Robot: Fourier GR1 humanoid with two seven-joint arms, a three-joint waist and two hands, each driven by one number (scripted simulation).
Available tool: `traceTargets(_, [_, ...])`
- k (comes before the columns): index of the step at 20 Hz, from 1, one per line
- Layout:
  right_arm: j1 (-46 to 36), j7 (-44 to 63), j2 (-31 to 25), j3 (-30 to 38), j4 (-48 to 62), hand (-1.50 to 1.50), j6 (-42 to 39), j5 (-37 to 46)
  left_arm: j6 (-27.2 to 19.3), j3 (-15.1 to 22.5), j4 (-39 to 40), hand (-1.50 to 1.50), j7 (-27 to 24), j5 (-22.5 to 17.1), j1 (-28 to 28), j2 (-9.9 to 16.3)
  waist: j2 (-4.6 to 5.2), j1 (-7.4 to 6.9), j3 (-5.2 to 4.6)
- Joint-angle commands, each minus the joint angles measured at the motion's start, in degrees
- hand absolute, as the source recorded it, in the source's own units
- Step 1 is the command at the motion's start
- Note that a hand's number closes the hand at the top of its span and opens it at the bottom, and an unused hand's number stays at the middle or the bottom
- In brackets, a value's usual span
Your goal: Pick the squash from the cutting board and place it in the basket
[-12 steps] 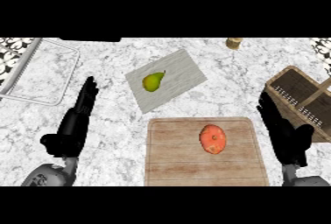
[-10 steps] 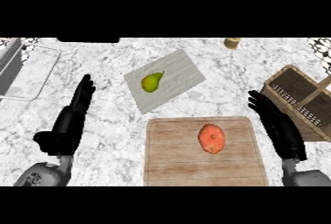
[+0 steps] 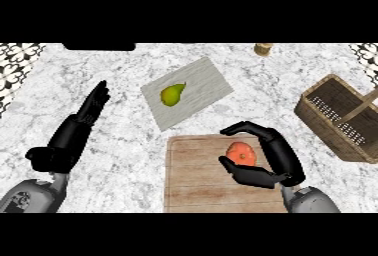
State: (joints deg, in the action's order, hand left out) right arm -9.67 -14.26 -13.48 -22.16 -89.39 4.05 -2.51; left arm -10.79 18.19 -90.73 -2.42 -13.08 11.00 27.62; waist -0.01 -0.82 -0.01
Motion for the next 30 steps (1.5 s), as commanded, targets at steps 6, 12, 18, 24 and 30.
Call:
traceTargets(6, [-1.33, 16.04, 4.68, -9.54, -0.84, -1.5, 21.71, 29.96, 3.73, -2.66, 1.46, 0.0, -0.27, -1.6, -0.67, 1.87, -0.57, 1.49, -0.24])
traceTargets(12, [-7.19, 38.3, -4.72, -5.49, -11.42, -1.5, 14.35, 43.85, 3.56, -3.17, 2.77, 0.0, -0.28, -1.0, -0.03, 1.76, -1.18, 3.58, -0.48])
traceTargets(18, [-9.21, 53.77, -13.08, -8.23, -19.53, -1.5, -12.36, 38.95, 4.34, -3.84, 1.96, 0.0, -0.67, -1.95, -1.09, 1.74, -1.01, 2.83, -0.42])
traceTargets(24, [-10.52, 70.53, -13.9, -4.75, -33.12, -1.5, -30.3, 24.23, 5.44, -3.81, 1.09, 0.0, -1.51, -1.26, -2.49, 1.78, -0.6, 1.85, -0.15])
traceTargets(30, [-9.94, 83.06, -15.46, 2.86, -44.37, -1.5, -35.66, 12.01, 6.37, -4.38, 3.71, 0.0, -2.88, 0.22, -2.2, -0.4, -0.27, 1.68, -0.07])
